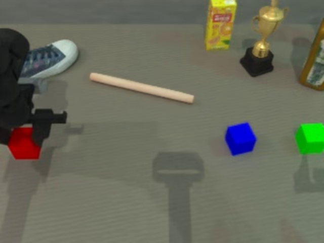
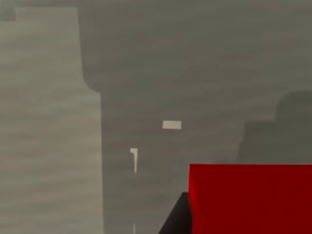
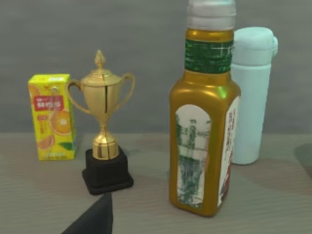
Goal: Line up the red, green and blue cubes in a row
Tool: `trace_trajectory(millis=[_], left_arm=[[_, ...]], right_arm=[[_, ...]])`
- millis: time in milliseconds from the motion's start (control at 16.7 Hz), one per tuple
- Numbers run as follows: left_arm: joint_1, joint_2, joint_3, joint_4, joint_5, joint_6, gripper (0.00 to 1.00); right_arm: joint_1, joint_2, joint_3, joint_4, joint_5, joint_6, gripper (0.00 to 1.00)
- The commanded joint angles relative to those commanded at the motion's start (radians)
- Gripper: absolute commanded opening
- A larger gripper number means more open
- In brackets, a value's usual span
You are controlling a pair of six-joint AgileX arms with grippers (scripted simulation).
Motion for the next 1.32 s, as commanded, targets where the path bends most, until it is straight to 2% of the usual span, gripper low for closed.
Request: trace_trajectory(millis=[180,480,600,780,1140,1320], left_arm=[[0.005,-0.048,0.047,-0.086,0.0,0.0,0.0],[-0.002,-0.051,0.051,-0.092,-0.001,0.0,0.0],[-0.037,-0.046,0.062,-0.1,-0.002,-0.035,0.0],[-0.155,-0.033,0.092,-0.124,-0.006,-0.157,0.0],[-0.477,-0.019,0.147,-0.18,-0.014,-0.479,0.0],[-0.582,-0.028,0.164,-0.19,-0.018,-0.584,0.0]], right_arm=[[0.0,0.0,0.0,0.0,0.0,0.0,1.0],[0.0,0.0,0.0,0.0,0.0,0.0,1.0],[0.0,0.0,0.0,0.0,0.0,0.0,1.0],[0.0,0.0,0.0,0.0,0.0,0.0,1.0],[0.0,0.0,0.0,0.0,0.0,0.0,1.0],[0.0,0.0,0.0,0.0,0.0,0.0,1.0]])
